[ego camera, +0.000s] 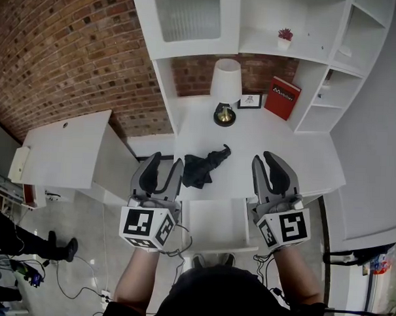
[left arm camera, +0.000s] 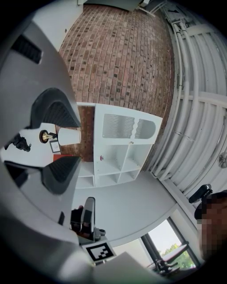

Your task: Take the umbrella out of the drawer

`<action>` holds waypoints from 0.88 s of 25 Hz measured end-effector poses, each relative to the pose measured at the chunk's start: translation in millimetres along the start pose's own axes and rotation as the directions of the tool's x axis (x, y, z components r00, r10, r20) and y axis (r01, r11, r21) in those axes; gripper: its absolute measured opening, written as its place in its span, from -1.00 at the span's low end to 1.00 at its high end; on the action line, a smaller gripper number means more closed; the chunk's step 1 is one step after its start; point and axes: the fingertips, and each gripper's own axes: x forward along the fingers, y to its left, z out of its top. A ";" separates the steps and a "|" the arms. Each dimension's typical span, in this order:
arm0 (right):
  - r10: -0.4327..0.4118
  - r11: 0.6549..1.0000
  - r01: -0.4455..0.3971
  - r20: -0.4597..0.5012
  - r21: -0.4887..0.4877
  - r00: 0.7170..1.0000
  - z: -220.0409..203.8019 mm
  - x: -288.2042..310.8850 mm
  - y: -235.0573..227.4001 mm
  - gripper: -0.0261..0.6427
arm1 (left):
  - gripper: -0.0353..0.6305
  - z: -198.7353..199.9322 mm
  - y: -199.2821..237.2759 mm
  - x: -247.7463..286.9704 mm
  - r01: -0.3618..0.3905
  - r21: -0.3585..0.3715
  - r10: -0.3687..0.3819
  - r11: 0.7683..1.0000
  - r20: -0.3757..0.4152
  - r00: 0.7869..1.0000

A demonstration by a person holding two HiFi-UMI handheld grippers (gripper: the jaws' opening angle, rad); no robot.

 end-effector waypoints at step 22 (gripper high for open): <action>0.021 1.000 -0.021 -0.002 0.018 1.000 -5.3 -0.7 -13.4 -0.71 | -0.29 -8.2 -11.8 9.0 -0.015 0.001 0.015 1.000 -0.023 1.000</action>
